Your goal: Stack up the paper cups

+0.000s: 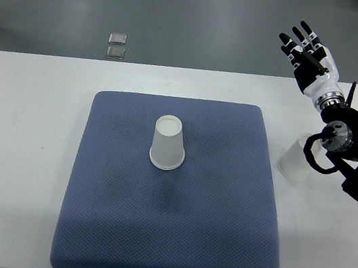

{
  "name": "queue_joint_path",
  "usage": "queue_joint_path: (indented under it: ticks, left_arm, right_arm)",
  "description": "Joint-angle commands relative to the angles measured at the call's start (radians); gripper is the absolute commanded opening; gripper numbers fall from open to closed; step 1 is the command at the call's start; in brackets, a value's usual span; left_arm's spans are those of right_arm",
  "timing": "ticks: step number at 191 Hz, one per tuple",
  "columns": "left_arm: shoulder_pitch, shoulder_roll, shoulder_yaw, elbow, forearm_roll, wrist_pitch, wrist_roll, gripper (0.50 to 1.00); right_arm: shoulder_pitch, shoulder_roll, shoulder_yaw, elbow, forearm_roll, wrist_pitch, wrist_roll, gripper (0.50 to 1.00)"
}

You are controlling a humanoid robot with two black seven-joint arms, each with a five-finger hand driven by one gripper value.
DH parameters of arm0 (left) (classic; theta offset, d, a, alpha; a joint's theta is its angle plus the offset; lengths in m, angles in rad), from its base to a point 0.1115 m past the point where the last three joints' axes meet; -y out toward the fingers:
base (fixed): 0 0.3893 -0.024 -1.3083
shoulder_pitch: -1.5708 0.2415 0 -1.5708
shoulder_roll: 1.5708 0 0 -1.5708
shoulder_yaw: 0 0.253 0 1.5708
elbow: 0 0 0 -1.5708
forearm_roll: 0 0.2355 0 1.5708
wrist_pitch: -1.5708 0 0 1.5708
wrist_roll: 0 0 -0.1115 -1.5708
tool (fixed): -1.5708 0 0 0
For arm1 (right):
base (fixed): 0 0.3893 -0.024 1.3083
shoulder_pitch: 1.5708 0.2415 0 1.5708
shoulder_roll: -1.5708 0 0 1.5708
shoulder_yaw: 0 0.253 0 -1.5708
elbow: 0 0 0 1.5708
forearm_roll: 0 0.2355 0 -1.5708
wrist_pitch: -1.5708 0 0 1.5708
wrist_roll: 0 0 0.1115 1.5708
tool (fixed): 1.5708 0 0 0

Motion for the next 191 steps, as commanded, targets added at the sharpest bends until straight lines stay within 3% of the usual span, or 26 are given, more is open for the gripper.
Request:
queue_joint_path:
  ticks: [1,191]
  left_arm:
    - [0.000,0.000,0.001,-0.002,0.001,0.000,-0.002,1.000]
    - [0.014,0.000,-0.005,-0.003,0.001,0.000,0.000,1.000]
  right_arm:
    - [0.000,0.000,0.000,0.000,0.000,-0.001,0.000,0.913]
    - [0.021,-0.002,-0.002,0.007,0.003,-0.029,0.000,0.913]
